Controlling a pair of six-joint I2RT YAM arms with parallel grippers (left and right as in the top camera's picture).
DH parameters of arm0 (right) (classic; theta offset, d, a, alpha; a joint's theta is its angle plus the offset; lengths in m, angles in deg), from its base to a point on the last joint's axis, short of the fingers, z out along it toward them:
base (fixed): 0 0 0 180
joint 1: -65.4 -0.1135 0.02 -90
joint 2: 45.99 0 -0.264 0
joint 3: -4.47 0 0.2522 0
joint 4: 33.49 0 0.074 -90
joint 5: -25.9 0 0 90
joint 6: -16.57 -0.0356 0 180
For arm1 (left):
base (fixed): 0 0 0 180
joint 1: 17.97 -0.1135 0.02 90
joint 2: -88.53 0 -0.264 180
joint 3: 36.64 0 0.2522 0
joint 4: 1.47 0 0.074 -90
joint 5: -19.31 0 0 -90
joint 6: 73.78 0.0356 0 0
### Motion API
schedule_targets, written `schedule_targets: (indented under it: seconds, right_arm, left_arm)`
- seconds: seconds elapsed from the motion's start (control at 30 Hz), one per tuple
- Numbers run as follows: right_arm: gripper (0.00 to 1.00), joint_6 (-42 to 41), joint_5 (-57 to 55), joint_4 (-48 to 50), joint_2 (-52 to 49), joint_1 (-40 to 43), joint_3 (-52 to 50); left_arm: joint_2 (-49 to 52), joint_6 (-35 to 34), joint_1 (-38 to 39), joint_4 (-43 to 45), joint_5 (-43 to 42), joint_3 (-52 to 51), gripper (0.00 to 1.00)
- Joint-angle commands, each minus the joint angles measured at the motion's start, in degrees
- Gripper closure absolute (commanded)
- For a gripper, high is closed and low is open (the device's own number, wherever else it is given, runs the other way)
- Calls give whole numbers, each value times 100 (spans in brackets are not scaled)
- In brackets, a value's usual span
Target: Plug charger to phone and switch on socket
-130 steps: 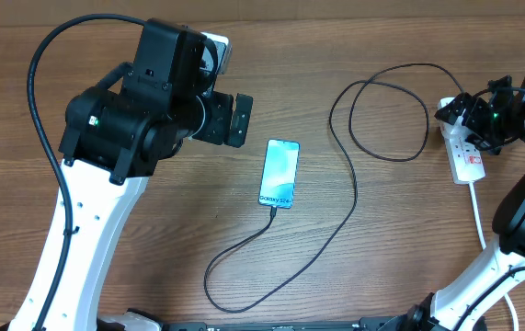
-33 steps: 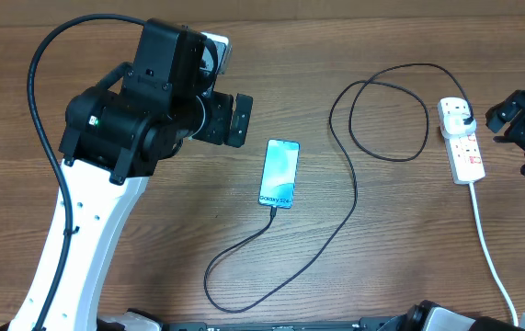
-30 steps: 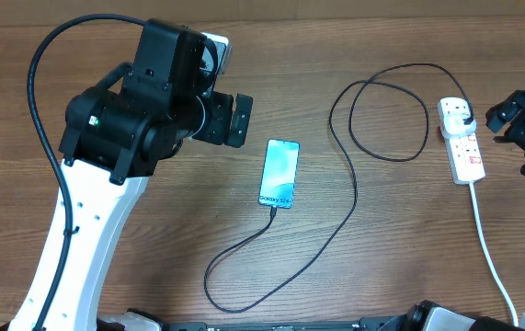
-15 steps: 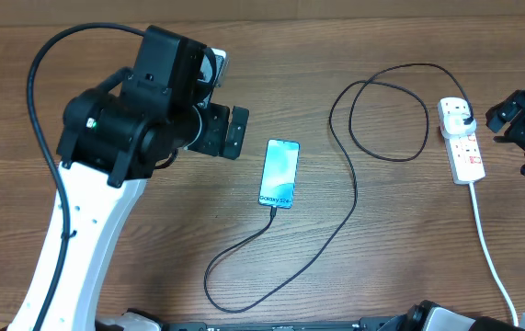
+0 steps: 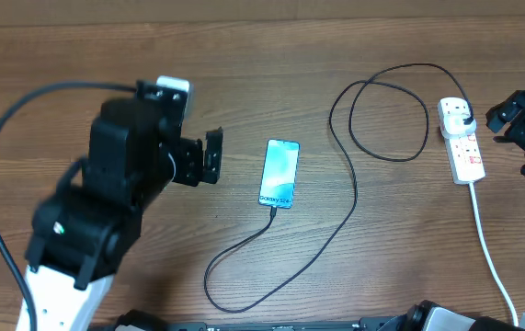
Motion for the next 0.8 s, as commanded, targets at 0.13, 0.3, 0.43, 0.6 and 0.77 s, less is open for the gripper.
schedule_targets:
  seconds: [0.13, 0.3, 0.43, 0.6, 0.77]
  right_arm:
    - [0, 0, -57, 26, 31, -17, 114]
    - [0, 0, -57, 26, 31, -17, 114]
    - [0, 0, -57, 26, 31, -17, 114]
    - [0, 0, -57, 26, 31, -17, 114]
    - [0, 0, -57, 26, 31, -17, 114]
  left_arm:
    - [-1541, 109, -481, 2393, -227, -2437, 1]
    - [-2546, 109, -809, 4199, -511, -3834, 1]
    - [-3198, 111, -1054, 5705, -664, -4861, 1]
    - [-3901, 111, -1303, 7632, -721, -6092, 1]
    - [-4511, 109, -1506, 8577, -719, -6905, 1]
